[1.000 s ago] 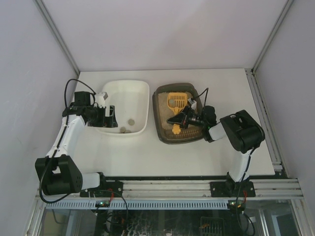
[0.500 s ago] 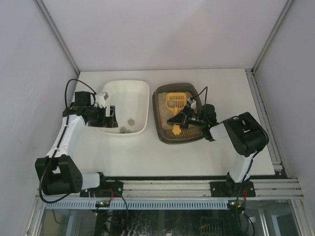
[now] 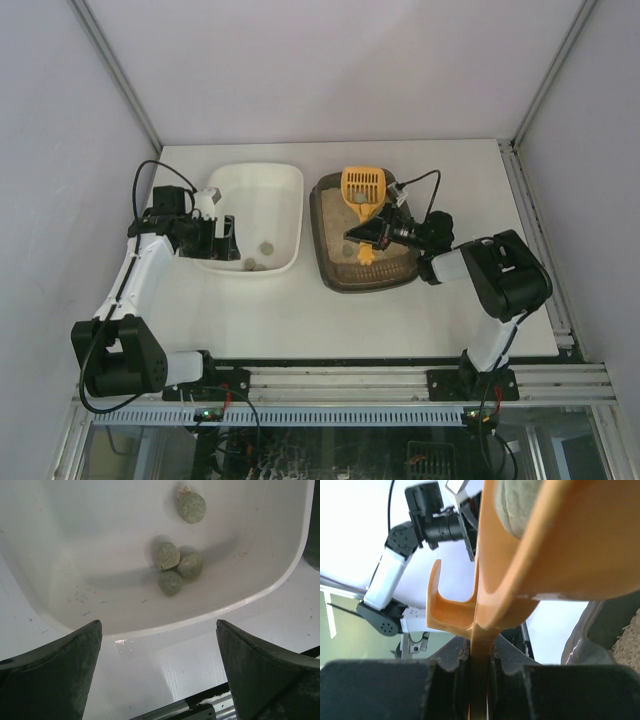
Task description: Clean the litter box
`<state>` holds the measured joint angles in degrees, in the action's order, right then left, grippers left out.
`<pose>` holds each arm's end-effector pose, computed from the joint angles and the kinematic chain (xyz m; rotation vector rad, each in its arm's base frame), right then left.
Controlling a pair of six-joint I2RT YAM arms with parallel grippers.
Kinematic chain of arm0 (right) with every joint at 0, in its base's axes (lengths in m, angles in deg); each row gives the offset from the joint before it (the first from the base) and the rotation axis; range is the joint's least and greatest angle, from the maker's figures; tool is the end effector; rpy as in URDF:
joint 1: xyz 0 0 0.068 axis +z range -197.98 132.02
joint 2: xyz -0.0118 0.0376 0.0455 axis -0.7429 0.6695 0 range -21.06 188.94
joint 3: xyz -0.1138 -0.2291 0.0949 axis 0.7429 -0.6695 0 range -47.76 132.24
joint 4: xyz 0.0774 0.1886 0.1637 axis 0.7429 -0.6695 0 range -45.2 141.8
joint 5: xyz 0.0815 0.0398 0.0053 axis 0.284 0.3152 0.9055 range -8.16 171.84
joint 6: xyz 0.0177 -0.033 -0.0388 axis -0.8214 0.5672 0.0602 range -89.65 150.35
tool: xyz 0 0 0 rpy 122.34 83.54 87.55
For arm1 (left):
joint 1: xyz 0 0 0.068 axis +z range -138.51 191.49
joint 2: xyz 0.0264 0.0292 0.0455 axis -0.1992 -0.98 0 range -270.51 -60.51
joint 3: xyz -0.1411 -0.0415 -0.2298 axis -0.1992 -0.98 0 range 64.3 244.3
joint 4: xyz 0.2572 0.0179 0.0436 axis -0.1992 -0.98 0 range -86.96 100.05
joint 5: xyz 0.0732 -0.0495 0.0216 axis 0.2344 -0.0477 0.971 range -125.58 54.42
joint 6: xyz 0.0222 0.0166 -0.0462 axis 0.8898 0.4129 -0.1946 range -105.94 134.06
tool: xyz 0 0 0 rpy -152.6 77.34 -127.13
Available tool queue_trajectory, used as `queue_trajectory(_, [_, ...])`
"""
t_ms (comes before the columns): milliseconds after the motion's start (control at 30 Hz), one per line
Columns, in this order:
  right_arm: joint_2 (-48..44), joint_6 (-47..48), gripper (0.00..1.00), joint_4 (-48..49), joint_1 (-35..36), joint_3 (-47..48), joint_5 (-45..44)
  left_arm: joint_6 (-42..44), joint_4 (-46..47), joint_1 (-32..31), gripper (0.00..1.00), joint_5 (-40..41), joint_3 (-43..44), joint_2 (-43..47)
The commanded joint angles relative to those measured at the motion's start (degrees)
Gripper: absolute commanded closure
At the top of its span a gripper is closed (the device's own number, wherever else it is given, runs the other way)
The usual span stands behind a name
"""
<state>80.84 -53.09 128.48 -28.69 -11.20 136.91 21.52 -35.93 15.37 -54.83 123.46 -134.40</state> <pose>0.2960 0.1344 0.1927 -0.0127 1.8627 2.0096 0.2520 0.0053 0.2690 0.1948 2.5737 -0.3686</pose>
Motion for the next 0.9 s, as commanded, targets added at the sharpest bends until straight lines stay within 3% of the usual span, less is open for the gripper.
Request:
queue_trajectory(0, [1.1, -2.3, 1.0, 9.3, 2.8, -1.3, 3.5, 1.9, 0.1, -0.4, 0.0, -1.2, 2.1, 1.2])
queue_trajectory(300, [4.3, -3.6, 1.0, 7.9, 3.1, 0.2, 1.5, 2.1, -0.2, -0.3, 0.0, -1.4, 2.1, 1.3])
queue_trajectory(367, [3.8, -1.2, 1.0, 2.8, 4.4, 1.2, 0.8, 2.0, 0.0, -0.3, 0.0, -0.5, 2.3, 1.2])
queue_trajectory(467, [-1.5, 12.7, 1.0, -22.0, 6.9, 4.7, -2.4, 0.7, 0.7, 0.4, 0.0, 4.5, 3.5, 1.4])
queue_trajectory(600, [-8.4, 41.8, 1.0, -72.8, 13.9, 20.8, -14.8, 2.2, -2.9, 8.0, 0.0, -3.0, 7.3, -0.1])
queue_trajectory(667, [-7.6, 48.6, 1.0, -88.1, 17.4, 28.9, -19.4, 3.9, -5.4, 11.8, 0.0, -7.3, 9.2, -1.4])
queue_trajectory(800, [-2.9, 53.9, 1.0, -104.6, 22.3, 41.4, -26.2, 6.1, -7.3, 14.9, 0.0, -10.5, 9.9, -1.8])
queue_trajectory(867, [1.1, 57.2, 1.0, -114.4, 25.7, 49.1, -33.8, 6.5, -7.8, 15.8, 0.0, -11.9, 9.9, -1.5])
